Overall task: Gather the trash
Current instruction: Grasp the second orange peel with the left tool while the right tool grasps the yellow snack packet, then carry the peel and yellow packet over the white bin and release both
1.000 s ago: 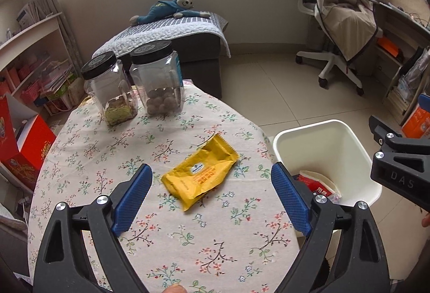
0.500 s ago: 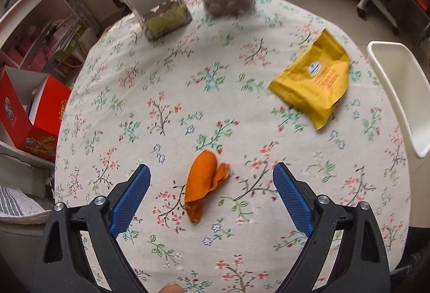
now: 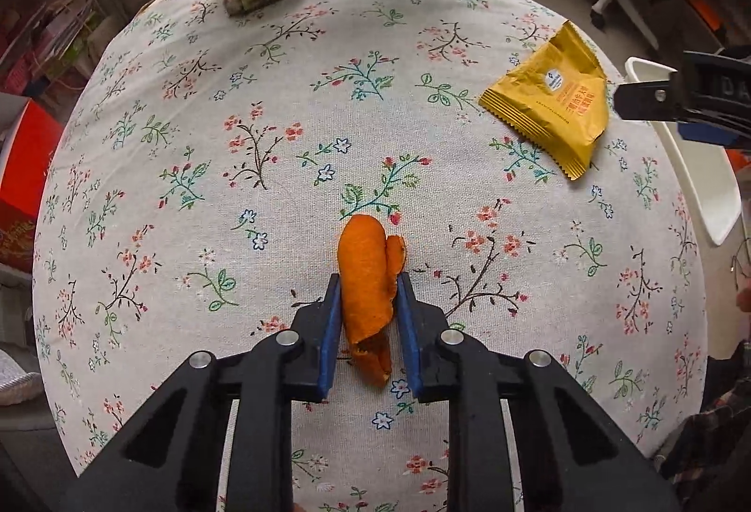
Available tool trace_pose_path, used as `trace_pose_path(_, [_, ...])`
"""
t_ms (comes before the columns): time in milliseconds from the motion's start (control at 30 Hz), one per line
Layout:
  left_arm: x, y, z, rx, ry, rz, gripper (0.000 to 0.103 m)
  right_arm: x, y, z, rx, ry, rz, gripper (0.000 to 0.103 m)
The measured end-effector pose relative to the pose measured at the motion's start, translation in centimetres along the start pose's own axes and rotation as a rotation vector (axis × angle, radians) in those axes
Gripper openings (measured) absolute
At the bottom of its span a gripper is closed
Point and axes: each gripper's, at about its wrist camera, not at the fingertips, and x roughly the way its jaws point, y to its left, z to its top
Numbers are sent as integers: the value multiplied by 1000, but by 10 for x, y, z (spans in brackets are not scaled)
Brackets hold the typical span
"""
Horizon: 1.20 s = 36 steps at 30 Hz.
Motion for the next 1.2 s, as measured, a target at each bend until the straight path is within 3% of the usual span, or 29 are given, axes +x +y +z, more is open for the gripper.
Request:
trace_pose_path(367, [-64, 47, 10, -109, -156, 3, 21, 41, 24, 21, 193, -19, -39, 97])
trace_pose_path(567, [-60, 66, 6, -145, -139, 7, 22, 49, 54, 23, 77, -87, -130, 97])
trace_pose_path(633, [-58, 73, 5, -155, -134, 16, 22, 47, 69, 17, -18, -131, -149, 91])
trace_pose_path(700, [-59, 81, 4, -171, -140, 26, 21, 43, 82, 14, -80, -145, -129, 70])
trace_pose_path(800, [-64, 92, 3, -200, -156, 40, 21, 34, 93, 9, -144, -130, -43, 49])
trace_pose_path(833, [-66, 95, 2, -208, -162, 46, 21, 31, 98, 7, -162, -126, -15, 47])
trace_pose_path(867, [-68, 97, 2, -214, -167, 49, 21, 28, 103, 5, -181, -120, 22, 36])
trace_pose_path(1000, [-75, 103, 0, -236, -186, 61, 21, 8, 125, -6, -250, -132, 112, 24])
trace_pose_path(1200, [-87, 119, -4, -298, -227, 82, 22, -36, 144, -15, -342, -226, 179, 21])
